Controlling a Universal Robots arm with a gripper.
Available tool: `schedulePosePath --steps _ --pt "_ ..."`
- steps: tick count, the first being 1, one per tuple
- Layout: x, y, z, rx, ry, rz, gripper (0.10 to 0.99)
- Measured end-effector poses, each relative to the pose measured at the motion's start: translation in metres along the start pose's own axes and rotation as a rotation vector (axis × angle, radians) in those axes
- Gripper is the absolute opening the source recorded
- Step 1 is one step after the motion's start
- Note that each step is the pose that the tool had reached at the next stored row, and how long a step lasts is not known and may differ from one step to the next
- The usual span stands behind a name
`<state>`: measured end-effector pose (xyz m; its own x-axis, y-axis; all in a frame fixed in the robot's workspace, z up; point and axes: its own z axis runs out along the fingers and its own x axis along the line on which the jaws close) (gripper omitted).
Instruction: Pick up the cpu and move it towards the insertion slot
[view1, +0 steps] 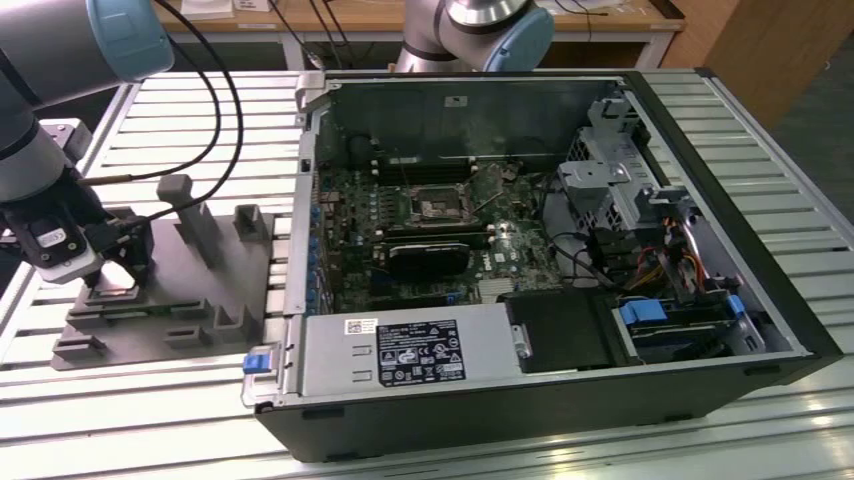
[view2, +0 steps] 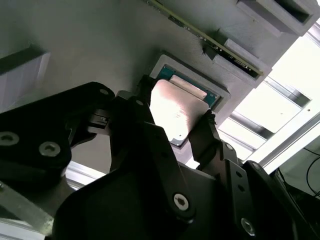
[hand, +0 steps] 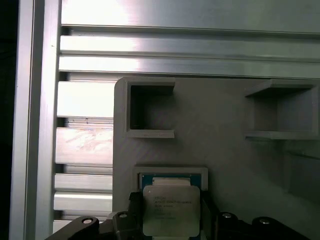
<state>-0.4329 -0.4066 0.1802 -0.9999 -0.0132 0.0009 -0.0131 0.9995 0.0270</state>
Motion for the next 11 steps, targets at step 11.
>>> schedulePosePath --steps 11 --pt "-0.0005 0.0000 -0.0014 0.000 0.0000 0.000 0.545"
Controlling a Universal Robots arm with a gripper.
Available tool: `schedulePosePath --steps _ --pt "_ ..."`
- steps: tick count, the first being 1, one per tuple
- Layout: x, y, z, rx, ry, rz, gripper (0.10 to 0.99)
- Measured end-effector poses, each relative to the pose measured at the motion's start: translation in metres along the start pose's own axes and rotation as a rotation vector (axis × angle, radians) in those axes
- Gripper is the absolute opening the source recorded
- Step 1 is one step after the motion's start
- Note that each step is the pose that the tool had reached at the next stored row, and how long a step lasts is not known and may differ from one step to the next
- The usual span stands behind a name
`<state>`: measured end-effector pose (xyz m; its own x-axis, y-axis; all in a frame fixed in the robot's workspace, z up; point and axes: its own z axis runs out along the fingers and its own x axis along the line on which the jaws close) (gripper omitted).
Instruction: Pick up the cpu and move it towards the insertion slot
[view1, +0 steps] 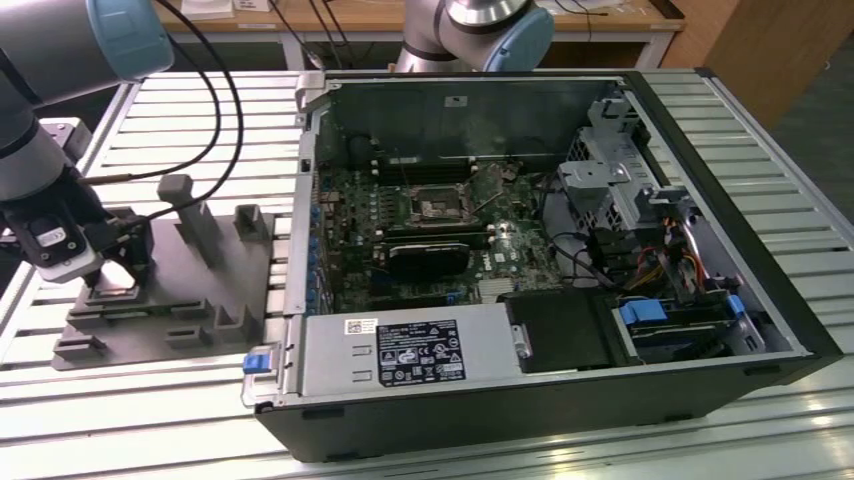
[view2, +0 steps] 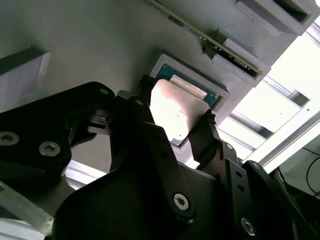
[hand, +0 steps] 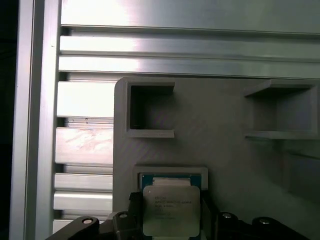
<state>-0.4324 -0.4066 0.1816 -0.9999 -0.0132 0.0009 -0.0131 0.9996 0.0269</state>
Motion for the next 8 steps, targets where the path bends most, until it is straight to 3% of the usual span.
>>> schedulePosePath --steps 8 --pt "0.0001 0.0003 -0.0110 0.000 0.0000 0.000 0.545"
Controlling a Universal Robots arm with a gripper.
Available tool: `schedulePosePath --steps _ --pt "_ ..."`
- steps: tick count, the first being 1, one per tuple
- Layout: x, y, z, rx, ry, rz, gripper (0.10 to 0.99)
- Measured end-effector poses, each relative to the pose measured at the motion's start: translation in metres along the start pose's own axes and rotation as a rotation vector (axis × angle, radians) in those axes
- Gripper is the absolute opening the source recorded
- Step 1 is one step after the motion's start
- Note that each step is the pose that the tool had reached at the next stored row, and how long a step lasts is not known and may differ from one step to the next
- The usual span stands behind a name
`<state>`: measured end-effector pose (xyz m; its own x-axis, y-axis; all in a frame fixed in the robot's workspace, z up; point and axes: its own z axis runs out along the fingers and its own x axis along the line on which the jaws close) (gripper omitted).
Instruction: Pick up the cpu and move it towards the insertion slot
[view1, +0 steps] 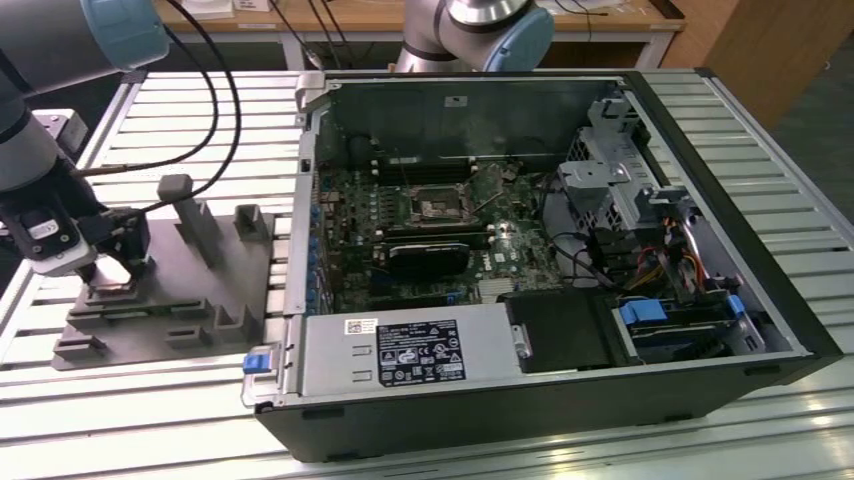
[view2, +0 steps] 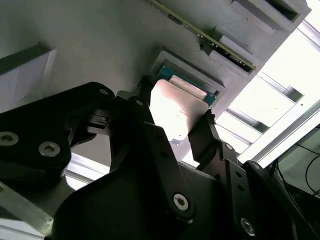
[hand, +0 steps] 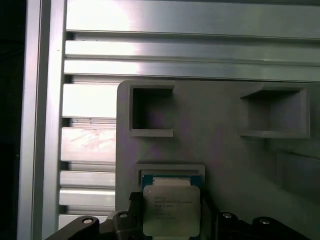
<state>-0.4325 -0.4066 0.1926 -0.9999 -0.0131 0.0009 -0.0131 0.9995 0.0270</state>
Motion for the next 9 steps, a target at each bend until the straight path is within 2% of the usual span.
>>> schedulePosePath --steps 3,7,9 --pt "0.0000 0.0002 -0.0051 0.000 0.0000 0.000 0.545" --pt "0.0000 0.0001 -0.0080 -0.001 0.0000 0.000 0.545" --pt "0.0000 -0.0002 -0.0082 -0.009 -0.0002 0.000 0.545"
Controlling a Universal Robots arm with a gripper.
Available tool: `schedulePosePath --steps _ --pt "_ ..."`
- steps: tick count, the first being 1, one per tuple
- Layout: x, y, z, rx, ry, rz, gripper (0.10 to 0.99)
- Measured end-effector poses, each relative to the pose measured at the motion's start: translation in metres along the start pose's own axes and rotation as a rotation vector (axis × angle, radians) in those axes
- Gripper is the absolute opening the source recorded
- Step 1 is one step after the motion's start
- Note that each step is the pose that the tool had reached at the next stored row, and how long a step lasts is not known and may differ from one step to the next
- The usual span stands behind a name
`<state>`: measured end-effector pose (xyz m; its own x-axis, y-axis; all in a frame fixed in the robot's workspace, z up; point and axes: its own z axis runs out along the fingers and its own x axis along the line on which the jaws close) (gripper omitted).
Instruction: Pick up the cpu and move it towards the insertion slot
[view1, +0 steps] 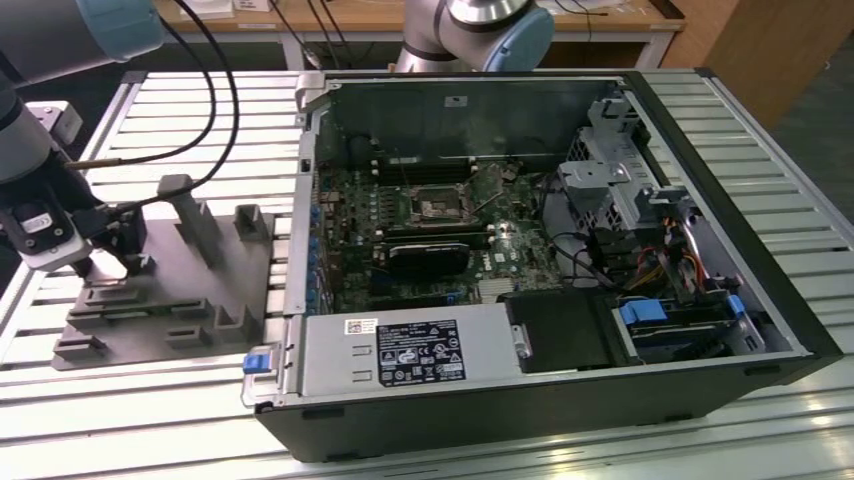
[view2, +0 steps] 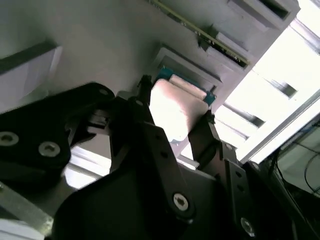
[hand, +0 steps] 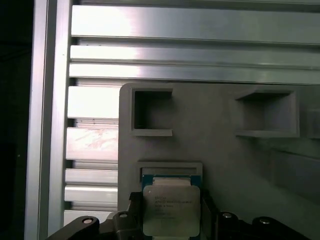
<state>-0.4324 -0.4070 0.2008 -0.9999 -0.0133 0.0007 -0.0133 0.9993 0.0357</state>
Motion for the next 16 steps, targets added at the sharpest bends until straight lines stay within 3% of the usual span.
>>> schedulePosePath --steps 16 --pt "0.0000 0.0003 -0.0050 -0.001 0.0000 0.000 0.545"
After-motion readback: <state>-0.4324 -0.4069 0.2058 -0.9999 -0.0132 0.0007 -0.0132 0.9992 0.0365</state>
